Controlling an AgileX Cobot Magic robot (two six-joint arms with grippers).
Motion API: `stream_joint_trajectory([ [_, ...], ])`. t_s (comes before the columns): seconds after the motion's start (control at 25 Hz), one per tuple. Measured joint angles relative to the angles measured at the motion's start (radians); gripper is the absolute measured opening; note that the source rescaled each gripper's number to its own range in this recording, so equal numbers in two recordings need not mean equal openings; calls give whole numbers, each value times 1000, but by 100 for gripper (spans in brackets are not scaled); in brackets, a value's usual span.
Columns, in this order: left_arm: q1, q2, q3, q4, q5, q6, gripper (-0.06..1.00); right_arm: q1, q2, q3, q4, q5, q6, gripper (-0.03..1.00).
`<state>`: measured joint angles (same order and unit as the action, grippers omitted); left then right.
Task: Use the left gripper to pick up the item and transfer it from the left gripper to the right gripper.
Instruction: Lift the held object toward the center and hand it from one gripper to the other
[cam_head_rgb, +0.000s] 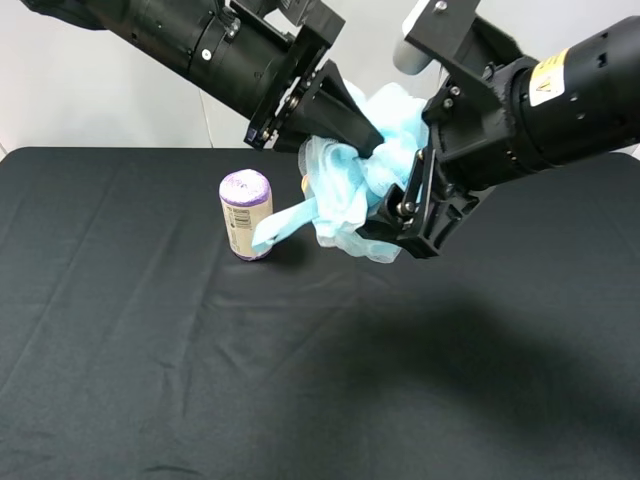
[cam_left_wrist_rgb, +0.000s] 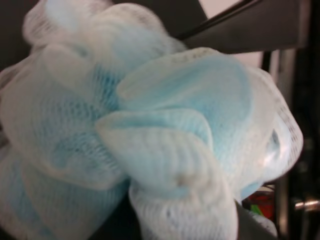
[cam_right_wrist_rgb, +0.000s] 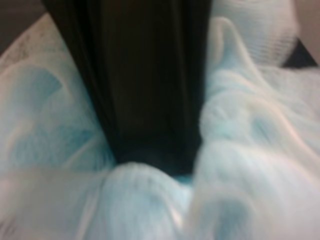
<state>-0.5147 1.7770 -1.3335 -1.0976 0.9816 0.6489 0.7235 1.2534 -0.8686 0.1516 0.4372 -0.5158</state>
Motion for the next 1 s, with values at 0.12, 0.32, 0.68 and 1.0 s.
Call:
stream_joint_trajectory([
  [0.12,4,0,0,-29,6,10,4,0,8,0,4,-24,0,100],
  [0.32,6,0,0,-44,13,12,2,0,9,0,13,-44,4,100],
  [0.68,7,0,0,-60,18,13,0,0,12,0,15,-43,8,59],
  [1.0,7,0,0,-59,16,26,0,0,12,0,15,-41,8,59],
])
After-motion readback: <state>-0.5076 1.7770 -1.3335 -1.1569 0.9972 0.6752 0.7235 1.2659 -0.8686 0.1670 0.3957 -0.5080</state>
